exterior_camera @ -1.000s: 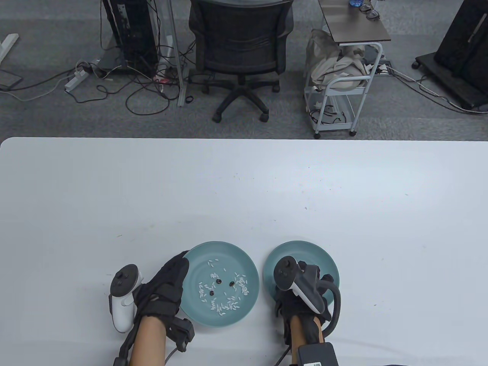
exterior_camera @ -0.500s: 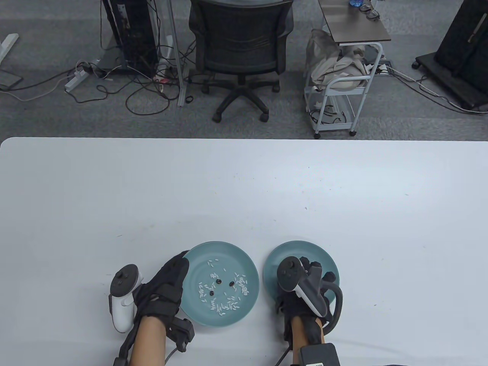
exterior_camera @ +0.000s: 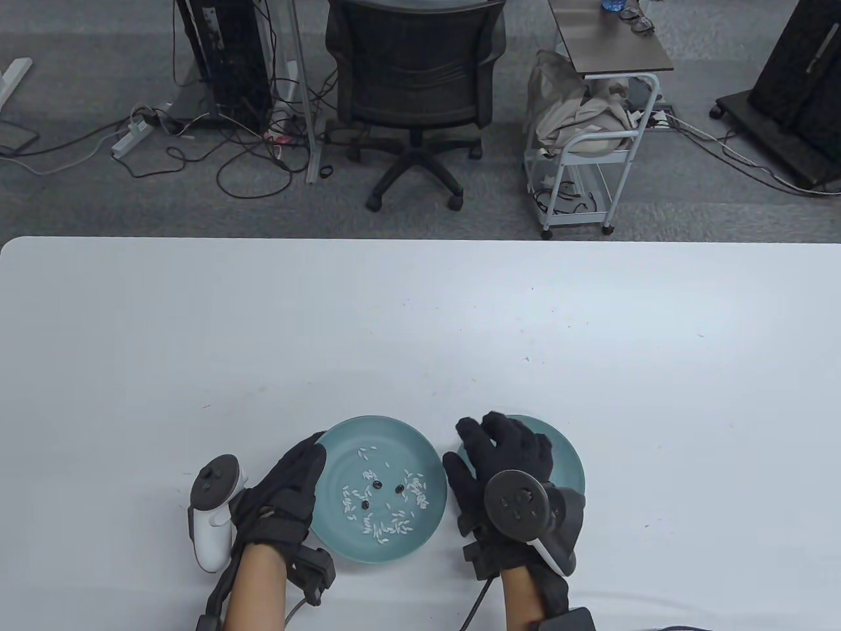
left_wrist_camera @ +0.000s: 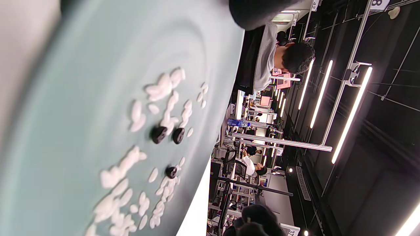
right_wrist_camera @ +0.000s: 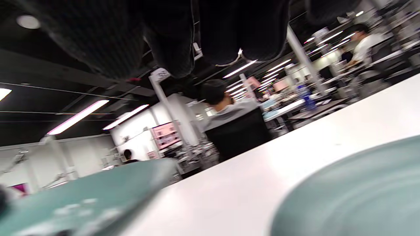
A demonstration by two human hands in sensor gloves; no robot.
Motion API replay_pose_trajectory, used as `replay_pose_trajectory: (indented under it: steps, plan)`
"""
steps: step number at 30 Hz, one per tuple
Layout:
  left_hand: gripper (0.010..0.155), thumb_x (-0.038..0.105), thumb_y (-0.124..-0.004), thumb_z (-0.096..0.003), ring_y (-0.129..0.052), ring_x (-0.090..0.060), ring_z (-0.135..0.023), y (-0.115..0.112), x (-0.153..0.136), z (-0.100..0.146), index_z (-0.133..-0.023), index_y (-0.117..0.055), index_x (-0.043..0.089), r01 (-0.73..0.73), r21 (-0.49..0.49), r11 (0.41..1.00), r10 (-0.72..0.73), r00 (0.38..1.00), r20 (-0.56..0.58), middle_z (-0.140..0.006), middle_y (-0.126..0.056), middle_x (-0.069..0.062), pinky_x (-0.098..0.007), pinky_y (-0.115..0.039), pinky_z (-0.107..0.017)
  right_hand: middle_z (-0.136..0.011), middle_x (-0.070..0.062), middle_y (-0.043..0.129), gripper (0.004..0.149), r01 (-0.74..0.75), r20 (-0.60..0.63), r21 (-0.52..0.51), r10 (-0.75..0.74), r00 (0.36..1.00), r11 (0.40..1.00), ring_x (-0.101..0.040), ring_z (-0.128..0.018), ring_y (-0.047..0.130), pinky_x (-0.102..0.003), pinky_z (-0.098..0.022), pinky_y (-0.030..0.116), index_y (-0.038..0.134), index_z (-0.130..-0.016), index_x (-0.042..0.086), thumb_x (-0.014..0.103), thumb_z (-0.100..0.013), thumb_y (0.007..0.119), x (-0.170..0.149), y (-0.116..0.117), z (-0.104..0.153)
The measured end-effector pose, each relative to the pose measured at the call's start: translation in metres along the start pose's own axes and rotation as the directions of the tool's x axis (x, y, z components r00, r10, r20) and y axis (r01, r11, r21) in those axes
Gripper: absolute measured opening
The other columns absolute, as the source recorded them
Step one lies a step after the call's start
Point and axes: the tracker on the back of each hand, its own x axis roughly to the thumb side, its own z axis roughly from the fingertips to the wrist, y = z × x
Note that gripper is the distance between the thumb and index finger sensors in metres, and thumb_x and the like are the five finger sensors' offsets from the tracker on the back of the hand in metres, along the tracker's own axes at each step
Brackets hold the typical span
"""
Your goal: Pick coffee beans with hand pinch into plate
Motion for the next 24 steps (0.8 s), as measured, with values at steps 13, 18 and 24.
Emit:
replay_pose_trajectory:
  steps: [13, 18, 24]
  plan:
    - [0.055, 0.037, -0.058, -0.0697, -0.099, -0.035, -0.069, 0.0, 0.0, 0.0, -0.118, -0.05, 0.012, -0.003, -0.006, 1.0, 0.003, 1.0, -0.004, -0.094, -0.087, -0.022, -0.048, -0.089, -0.047, -0.096, -0.011, 0.069, 0.044, -0.332, 0.23, 0.205, 0.284, 0.931, 0.921, -0.039, -0.08, 0.074, -0.065, -0.067, 0.059, 0.083, -0.087, 0.025, 0.045, -0.048, 0.083, 0.062, 0.035, 0.009]
    - [0.055, 0.037, -0.058, -0.0698, -0.099, -0.035, -0.069, 0.0, 0.0, 0.0, -0.118, -0.05, 0.012, -0.004, -0.009, 1.0, 0.004, 1.0, -0.001, -0.094, -0.087, -0.022, -0.048, -0.089, -0.047, -0.096, -0.011, 0.069, 0.042, -0.328, 0.211, 0.231, 0.282, 0.936, 0.916, -0.039, -0.08, 0.074, -0.065, -0.067, 0.059, 0.084, -0.087, 0.025, 0.042, -0.049, 0.083, 0.058, 0.039, 0.008]
    - [0.055, 0.037, -0.058, -0.0697, -0.099, -0.035, -0.069, 0.0, 0.0, 0.0, -0.118, -0.05, 0.012, -0.01, -0.015, 1.0, 0.01, 1.0, 0.0, -0.094, -0.087, -0.022, -0.048, -0.089, -0.047, -0.096, -0.011, 0.07, 0.042, -0.342, 0.213, 0.239, 0.294, 0.932, 0.909, -0.039, -0.08, 0.074, -0.066, -0.067, 0.059, 0.083, -0.089, 0.026, 0.041, -0.049, 0.082, 0.06, 0.042, 0.008]
